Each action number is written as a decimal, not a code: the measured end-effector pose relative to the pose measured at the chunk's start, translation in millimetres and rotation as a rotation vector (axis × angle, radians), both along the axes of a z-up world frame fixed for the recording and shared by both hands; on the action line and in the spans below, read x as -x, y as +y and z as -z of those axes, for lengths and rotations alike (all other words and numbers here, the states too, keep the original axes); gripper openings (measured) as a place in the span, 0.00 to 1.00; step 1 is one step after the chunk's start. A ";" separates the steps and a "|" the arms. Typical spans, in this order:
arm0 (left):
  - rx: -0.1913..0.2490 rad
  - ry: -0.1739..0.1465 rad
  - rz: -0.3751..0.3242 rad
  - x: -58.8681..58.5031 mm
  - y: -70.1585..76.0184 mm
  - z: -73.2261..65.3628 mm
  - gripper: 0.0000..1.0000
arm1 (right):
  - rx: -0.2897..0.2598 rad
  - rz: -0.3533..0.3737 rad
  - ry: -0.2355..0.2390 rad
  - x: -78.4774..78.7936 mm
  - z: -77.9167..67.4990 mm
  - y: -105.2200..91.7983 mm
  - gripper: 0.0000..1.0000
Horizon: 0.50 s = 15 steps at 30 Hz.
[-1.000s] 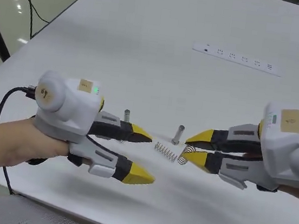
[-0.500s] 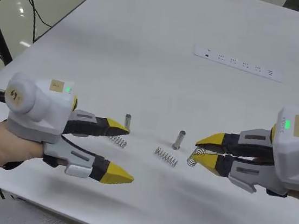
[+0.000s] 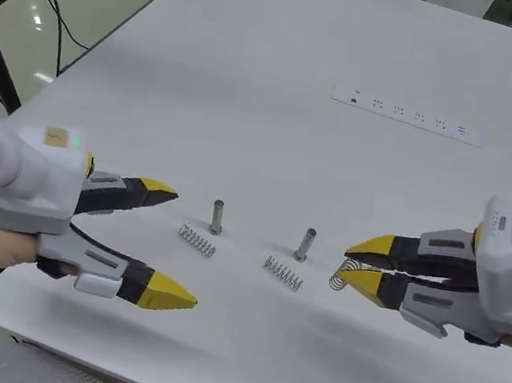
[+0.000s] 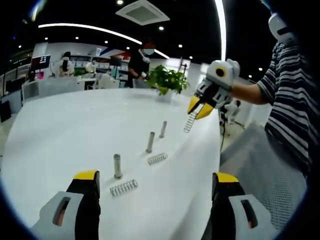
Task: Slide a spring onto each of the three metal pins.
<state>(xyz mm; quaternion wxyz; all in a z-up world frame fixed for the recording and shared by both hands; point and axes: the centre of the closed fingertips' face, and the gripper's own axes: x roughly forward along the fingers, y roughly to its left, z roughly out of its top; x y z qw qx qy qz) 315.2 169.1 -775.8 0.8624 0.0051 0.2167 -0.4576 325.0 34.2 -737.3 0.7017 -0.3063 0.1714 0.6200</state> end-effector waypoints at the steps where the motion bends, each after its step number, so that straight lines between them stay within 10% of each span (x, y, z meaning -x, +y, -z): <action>1: -0.003 -0.003 -0.008 -1.4 1.3 0.1 0.92 | 0.001 0.005 0.001 -1.0 0.0 -1.3 0.06; 15: 0.016 -0.020 -0.050 -9.9 8.2 -3.7 0.98 | 0.013 0.110 -0.017 -29.8 -2.3 -29.1 0.06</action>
